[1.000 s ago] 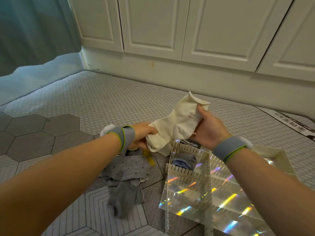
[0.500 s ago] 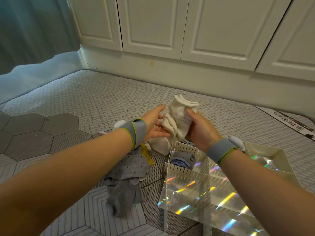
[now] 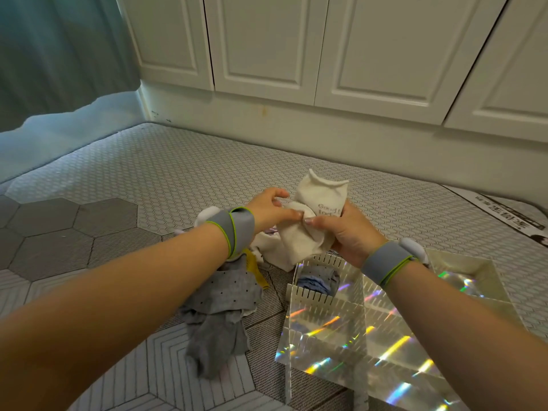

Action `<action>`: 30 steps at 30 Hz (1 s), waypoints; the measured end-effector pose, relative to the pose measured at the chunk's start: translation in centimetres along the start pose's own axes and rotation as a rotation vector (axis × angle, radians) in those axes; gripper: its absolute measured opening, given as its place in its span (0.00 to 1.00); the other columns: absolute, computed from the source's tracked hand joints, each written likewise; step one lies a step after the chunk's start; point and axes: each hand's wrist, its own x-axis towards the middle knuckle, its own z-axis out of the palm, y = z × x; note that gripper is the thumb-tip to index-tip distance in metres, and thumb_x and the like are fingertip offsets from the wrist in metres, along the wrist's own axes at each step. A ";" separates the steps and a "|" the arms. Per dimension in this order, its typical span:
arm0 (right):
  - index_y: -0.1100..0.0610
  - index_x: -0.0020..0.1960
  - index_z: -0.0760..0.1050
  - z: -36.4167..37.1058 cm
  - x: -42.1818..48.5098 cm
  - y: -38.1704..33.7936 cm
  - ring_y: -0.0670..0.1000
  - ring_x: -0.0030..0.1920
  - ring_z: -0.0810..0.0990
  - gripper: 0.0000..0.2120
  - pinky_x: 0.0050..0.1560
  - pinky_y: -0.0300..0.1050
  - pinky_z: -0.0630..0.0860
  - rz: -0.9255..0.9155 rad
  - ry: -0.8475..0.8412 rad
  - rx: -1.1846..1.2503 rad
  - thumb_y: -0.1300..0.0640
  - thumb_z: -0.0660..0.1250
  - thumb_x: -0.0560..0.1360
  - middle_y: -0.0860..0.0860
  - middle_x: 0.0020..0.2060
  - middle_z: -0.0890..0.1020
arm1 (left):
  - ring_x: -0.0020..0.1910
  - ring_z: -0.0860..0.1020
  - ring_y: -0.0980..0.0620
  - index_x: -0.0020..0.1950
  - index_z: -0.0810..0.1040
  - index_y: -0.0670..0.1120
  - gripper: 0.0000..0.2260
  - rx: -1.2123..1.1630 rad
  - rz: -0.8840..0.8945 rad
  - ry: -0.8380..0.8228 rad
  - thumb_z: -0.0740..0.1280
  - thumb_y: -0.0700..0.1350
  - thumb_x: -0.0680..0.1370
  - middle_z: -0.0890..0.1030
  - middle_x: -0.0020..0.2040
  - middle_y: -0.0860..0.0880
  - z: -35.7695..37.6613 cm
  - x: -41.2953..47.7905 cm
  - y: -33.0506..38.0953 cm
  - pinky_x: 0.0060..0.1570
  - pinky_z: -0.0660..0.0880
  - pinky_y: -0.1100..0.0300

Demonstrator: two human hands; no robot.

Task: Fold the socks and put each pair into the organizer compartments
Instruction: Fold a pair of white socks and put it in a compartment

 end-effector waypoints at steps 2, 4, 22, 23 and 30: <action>0.58 0.55 0.76 -0.1 0.0 0.0 0.56 0.45 0.82 0.17 0.43 0.50 0.79 0.026 -0.016 -0.009 0.73 0.65 0.70 0.55 0.45 0.83 | 0.58 0.75 0.48 0.61 0.74 0.49 0.18 -0.068 0.013 -0.135 0.70 0.39 0.72 0.75 0.59 0.48 -0.4 -0.2 0.1 0.59 0.75 0.50; 0.60 0.59 0.74 -0.1 0.0 0.0 0.57 0.48 0.81 0.18 0.46 0.51 0.79 0.048 -0.039 -0.004 0.73 0.63 0.71 0.57 0.48 0.82 | 0.52 0.78 0.48 0.53 0.76 0.48 0.11 -0.128 0.005 -0.265 0.67 0.36 0.74 0.79 0.52 0.47 -0.6 -0.7 0.3 0.55 0.76 0.52; 0.63 0.36 0.81 -0.4 0.3 0.1 0.55 0.44 0.81 0.16 0.43 0.47 0.76 0.049 -0.025 0.217 0.75 0.57 0.70 0.56 0.44 0.84 | 0.41 0.78 0.49 0.32 0.78 0.46 0.23 -0.531 -0.035 -0.284 0.51 0.27 0.74 0.81 0.46 0.48 -0.5 0.0 -0.4 0.35 0.74 0.59; 0.63 0.37 0.81 -0.6 0.2 0.0 0.55 0.44 0.79 0.15 0.45 0.48 0.73 0.072 -0.042 0.241 0.72 0.56 0.69 0.57 0.44 0.83 | 0.43 0.78 0.49 0.27 0.78 0.46 0.25 -0.525 -0.025 -0.282 0.50 0.26 0.73 0.80 0.48 0.49 -0.6 -0.1 -0.4 0.34 0.76 0.60; 0.56 0.39 0.77 -1.7 -0.3 0.5 0.53 0.42 0.76 0.09 0.40 0.49 0.77 0.247 0.089 0.078 0.54 0.64 0.76 0.52 0.41 0.78 | 0.48 0.76 0.48 0.21 0.78 0.41 0.28 -0.366 0.052 -0.207 0.47 0.20 0.68 0.76 0.52 0.44 0.1 0.1 -1.5 0.36 0.79 0.62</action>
